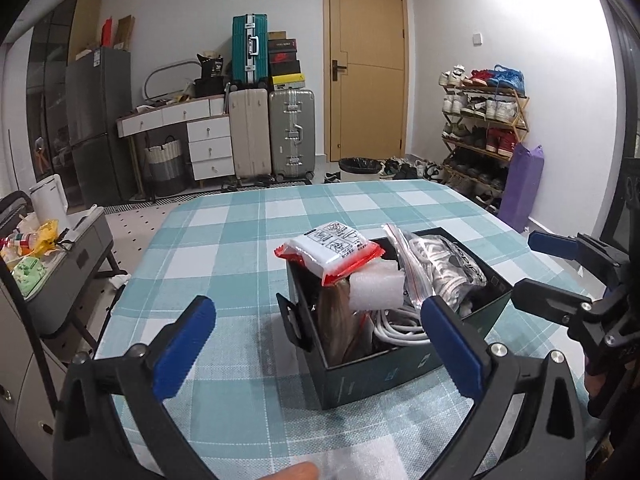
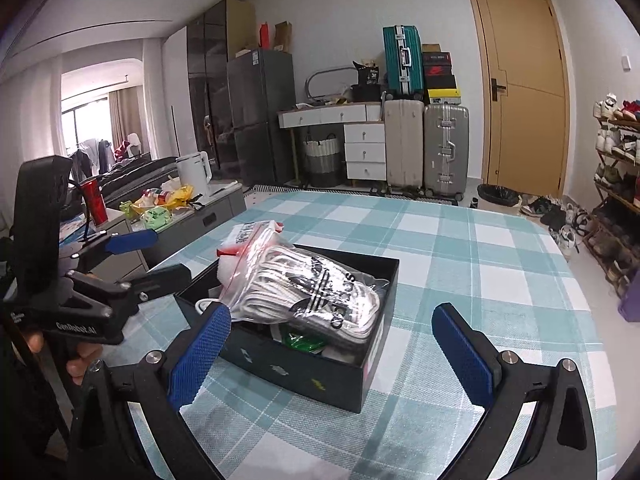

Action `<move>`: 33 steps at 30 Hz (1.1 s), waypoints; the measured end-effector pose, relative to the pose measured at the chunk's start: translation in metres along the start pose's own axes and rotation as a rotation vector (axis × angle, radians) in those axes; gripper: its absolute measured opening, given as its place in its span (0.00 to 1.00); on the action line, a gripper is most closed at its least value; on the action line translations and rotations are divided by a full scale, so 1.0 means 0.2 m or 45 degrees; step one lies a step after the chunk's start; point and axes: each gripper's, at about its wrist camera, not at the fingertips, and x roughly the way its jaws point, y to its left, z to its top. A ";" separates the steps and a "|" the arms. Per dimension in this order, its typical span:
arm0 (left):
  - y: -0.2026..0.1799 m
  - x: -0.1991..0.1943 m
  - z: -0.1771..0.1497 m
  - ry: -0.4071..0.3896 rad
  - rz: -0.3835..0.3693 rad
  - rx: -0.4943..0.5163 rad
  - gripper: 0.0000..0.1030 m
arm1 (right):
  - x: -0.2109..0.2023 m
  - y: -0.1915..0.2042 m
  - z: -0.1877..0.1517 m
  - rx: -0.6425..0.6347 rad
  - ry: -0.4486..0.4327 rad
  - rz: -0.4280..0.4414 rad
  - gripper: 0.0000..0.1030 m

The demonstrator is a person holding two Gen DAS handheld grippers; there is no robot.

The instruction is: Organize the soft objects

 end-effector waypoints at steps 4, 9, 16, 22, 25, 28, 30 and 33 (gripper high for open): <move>0.00 0.01 -0.01 -0.025 0.009 -0.011 1.00 | -0.01 0.02 -0.01 -0.016 -0.019 0.008 0.99; 0.01 0.02 -0.04 -0.024 0.001 -0.027 1.00 | 0.01 0.04 -0.04 -0.034 -0.018 0.012 0.99; 0.01 0.05 -0.07 -0.020 0.004 -0.031 1.00 | 0.02 0.05 -0.06 -0.037 -0.017 0.003 0.99; 0.02 0.05 -0.08 -0.027 -0.002 -0.042 1.00 | 0.02 0.04 -0.07 -0.028 -0.021 0.000 0.99; 0.03 0.05 -0.08 -0.032 -0.004 -0.046 1.00 | 0.02 0.04 -0.09 -0.027 -0.043 0.001 0.99; 0.04 0.05 -0.09 -0.033 -0.013 -0.060 1.00 | 0.01 0.03 -0.10 -0.024 -0.058 -0.001 0.99; 0.05 0.05 -0.09 -0.037 -0.016 -0.071 1.00 | 0.00 0.03 -0.10 -0.019 -0.065 -0.003 0.99; 0.06 0.05 -0.09 -0.038 -0.020 -0.081 1.00 | 0.00 0.03 -0.10 -0.019 -0.069 -0.006 0.99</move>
